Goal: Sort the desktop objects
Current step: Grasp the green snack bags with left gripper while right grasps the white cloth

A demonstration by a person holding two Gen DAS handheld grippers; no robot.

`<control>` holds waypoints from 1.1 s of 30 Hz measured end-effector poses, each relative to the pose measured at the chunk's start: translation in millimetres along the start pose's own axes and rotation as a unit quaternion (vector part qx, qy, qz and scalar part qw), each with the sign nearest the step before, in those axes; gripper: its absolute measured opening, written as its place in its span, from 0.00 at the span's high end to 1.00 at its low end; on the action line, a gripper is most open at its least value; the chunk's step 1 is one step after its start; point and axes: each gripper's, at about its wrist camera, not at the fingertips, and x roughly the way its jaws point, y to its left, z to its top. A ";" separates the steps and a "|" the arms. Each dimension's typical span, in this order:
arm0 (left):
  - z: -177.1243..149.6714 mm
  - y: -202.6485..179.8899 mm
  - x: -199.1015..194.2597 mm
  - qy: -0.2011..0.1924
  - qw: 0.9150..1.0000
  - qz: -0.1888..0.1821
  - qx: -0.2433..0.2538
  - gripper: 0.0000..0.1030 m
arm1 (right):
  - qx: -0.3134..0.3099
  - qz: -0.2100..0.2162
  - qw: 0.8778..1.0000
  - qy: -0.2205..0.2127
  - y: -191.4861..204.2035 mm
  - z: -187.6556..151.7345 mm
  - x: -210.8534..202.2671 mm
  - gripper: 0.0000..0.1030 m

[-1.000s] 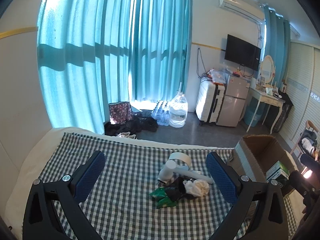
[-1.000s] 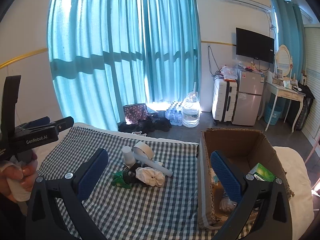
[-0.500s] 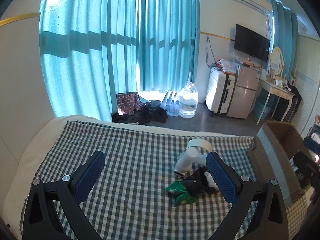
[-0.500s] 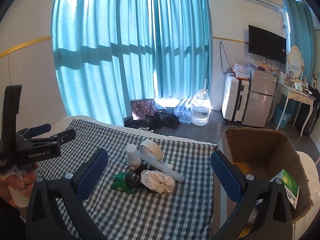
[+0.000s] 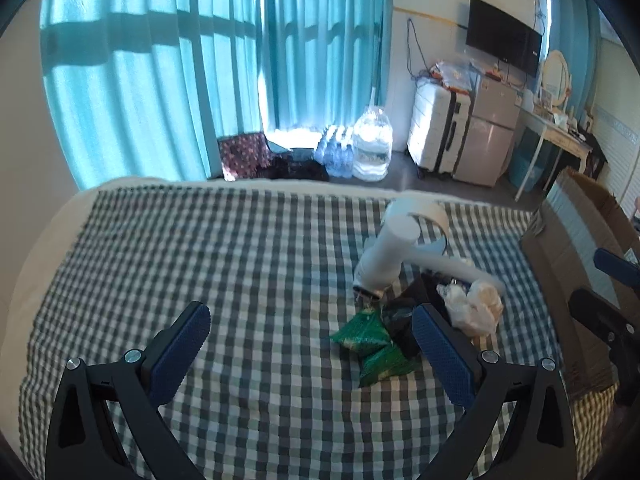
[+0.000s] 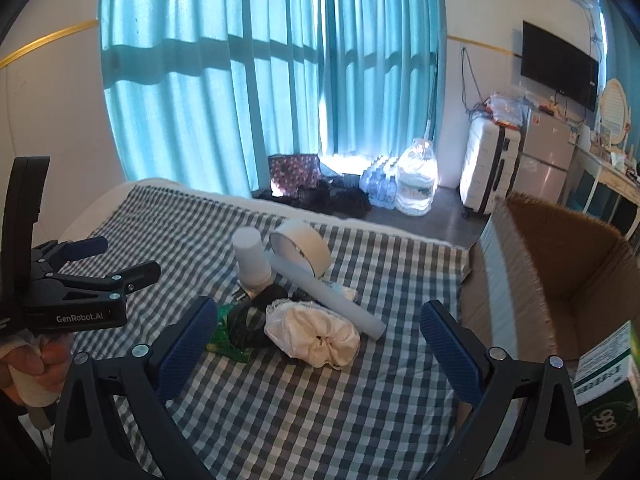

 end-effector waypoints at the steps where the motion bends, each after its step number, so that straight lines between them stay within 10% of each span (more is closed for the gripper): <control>1: -2.8 -1.2 5.5 0.009 1.000 0.000 0.001 0.00 | 0.002 0.002 1.000 0.008 -1.8 -2.3 6.9 0.05; 29: -37.1 -41.2 113.4 0.106 0.993 -0.036 0.036 0.03 | 0.018 0.037 0.994 0.097 -11.0 -39.2 115.9 0.15; 33: -37.8 -46.2 110.1 0.104 0.993 -0.032 0.046 0.25 | 0.016 0.045 0.992 0.120 -4.9 -48.7 126.1 0.46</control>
